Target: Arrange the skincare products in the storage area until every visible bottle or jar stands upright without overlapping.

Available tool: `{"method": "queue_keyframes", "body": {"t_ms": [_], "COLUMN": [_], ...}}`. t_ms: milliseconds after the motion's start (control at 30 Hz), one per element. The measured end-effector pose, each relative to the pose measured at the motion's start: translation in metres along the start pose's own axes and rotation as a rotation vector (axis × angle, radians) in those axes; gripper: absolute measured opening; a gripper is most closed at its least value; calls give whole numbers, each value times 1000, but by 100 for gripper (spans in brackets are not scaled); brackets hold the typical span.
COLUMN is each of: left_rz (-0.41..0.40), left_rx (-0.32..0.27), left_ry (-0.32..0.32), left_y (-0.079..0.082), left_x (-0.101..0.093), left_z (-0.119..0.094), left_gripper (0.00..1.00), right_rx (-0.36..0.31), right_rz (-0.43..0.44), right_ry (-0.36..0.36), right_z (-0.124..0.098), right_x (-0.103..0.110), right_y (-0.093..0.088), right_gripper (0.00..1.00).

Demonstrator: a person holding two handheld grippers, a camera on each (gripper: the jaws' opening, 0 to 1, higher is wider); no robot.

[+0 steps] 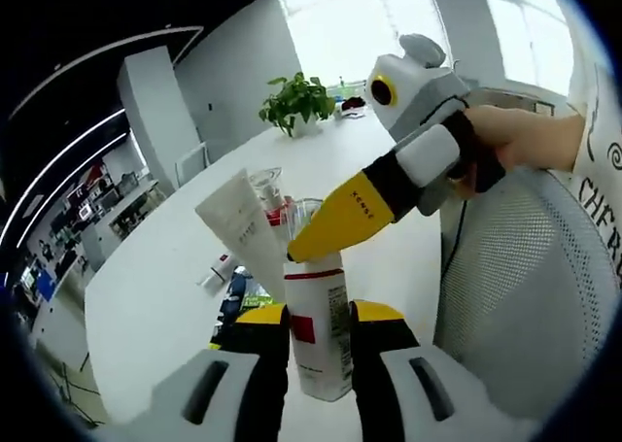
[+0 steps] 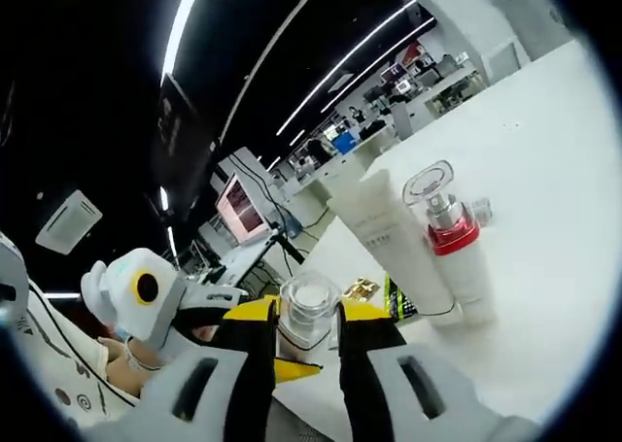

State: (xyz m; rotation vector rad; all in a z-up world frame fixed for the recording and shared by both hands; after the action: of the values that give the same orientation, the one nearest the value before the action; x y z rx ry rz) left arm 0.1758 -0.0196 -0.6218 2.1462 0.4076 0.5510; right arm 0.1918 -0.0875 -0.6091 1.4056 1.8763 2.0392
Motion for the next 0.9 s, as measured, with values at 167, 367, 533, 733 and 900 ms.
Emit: {"method": "queue_keyframes", "body": {"t_ms": [167,367,533,733,900], "left_rz": [41,50,33,-11,-31], "left_rx": [10,13,1,-15,-24], "left_ry": [11,-26,-71,-154,-256], "left_y": [3,4,4,2,-2], "left_x": [-3,-6,-5,-4,-7], "left_z": [3,5,5,2,0], "left_gripper": [21,22,22,22,22], "right_rx": [-10,12,27,53,85], "right_rz": [4,-25,-70,-162,-243], "right_ry": [-9,-3,7,36,82], "right_z": [0,-3,-4,-4,-5], "right_x": [4,4,4,6,9], "right_y": [0,-2,-1,1,0], "right_gripper": [23,22,22,21,21]}}
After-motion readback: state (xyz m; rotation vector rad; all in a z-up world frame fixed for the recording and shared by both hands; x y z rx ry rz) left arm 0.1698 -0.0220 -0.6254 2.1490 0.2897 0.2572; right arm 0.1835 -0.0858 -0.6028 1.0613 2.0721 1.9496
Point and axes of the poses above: the point that each gripper's makers call its tool centre point, and the gripper's own axes: z roughly forward along the fingers, x roughly to its left, y roughly out of its top, the point moved 4 cm from there along -z, roughly backward along the fingers, and after that the axes turned 4 degrees about -z, right-handed, at the moved point
